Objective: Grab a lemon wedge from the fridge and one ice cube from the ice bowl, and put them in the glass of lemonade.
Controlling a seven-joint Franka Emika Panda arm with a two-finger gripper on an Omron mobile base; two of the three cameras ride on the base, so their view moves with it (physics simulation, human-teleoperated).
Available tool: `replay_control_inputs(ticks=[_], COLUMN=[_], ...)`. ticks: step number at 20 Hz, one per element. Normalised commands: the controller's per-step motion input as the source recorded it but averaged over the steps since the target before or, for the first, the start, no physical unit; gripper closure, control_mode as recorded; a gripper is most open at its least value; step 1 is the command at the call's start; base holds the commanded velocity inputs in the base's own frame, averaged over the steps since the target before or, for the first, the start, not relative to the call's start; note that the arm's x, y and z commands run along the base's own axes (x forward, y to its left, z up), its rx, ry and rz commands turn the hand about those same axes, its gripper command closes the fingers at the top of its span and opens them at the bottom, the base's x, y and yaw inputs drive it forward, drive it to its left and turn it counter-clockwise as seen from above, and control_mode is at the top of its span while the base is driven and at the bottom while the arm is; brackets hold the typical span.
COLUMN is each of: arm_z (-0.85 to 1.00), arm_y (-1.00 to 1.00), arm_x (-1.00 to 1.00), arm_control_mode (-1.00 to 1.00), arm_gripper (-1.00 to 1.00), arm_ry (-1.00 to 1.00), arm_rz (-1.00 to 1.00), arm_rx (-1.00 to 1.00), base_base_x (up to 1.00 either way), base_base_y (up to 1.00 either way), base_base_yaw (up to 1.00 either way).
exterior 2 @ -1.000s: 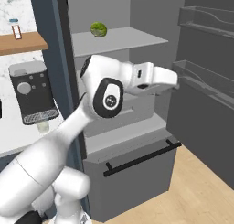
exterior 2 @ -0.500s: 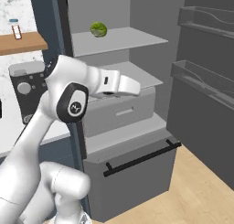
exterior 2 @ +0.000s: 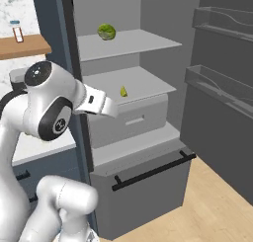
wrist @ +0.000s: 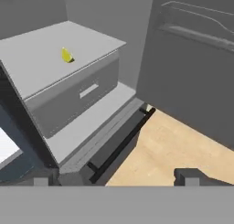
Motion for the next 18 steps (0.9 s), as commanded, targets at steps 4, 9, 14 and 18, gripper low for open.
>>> replay_control_inputs(ticks=[4, 9, 14, 18], arm_z=[-0.51, -0.11, 0.34, 0.06], arm_y=[0.95, 0.76, 0.24, 0.0], arm_x=[-0.43, -0.32, -0.32, -0.66], arm_control_mode=[-1.0, -1.0, -1.0, -1.0], arm_gripper=[-1.0, -1.0, -1.0, -1.0], arm_ry=[0.0, 0.0, 0.07, 0.03], arm_rz=[0.27, 0.22, 0.0, 0.0], arm_rx=[0.3, 0.14, -0.12, -0.13], base_base_x=[0.0, 0.0, 0.0, 0.0], base_base_y=[0.0, 0.0, 0.0, 0.0], base_base_yaw=[0.0, 0.0, 0.0, 0.0])
